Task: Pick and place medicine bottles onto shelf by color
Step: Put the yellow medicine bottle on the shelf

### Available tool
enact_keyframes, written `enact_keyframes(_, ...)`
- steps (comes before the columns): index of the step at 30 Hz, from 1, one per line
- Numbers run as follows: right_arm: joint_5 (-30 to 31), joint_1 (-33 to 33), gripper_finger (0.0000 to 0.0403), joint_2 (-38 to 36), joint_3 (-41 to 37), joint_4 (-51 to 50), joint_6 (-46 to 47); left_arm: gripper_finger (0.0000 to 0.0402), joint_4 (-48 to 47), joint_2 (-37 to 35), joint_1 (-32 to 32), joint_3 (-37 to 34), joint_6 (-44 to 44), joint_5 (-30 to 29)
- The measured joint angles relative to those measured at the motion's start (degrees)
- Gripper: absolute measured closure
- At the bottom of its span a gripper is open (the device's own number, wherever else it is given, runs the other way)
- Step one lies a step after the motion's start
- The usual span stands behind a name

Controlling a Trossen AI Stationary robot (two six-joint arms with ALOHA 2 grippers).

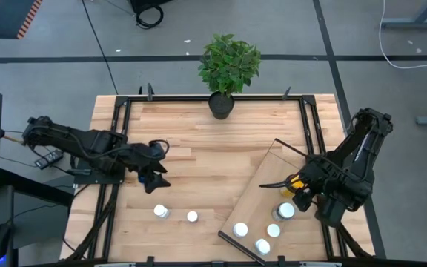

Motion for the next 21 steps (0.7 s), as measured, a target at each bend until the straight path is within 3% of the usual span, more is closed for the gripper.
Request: enact_keyframes(21, -3.1, -0.1, 0.0086, 0.0, -7.3, -0.1, -2.8, 0.0072, 0.3, 0.3, -1.2, 0.0, 0.0, -3.7)
